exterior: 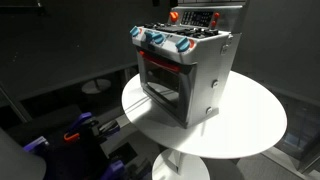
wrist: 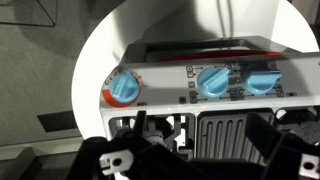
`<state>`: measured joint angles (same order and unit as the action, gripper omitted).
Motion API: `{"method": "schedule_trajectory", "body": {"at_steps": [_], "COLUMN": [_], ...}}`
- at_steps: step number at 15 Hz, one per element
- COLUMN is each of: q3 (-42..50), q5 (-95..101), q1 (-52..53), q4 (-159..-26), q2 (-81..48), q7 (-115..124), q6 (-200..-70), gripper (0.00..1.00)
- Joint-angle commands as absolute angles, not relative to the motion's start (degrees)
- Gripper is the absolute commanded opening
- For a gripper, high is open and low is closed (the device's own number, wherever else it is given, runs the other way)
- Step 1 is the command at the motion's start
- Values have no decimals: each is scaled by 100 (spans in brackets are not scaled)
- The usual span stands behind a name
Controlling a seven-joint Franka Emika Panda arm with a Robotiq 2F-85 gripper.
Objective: Press the top orange button and then press the bottom orange button and press the top orange button of the microwave controlling panel of the stove one more time
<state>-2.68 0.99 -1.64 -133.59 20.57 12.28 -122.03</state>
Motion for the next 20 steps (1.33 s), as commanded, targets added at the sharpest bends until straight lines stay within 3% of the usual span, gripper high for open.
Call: {"method": "schedule_trajectory", "body": {"at_steps": [1,20], "q3": [-259,-460], "q5": [101,898], "q1": [-157,-515], "q4": [-13345,-12590], "q2": [2057,1230], "q7": [1228,2621], "q6": [-12187,-13268], "gripper": [100,100]}}
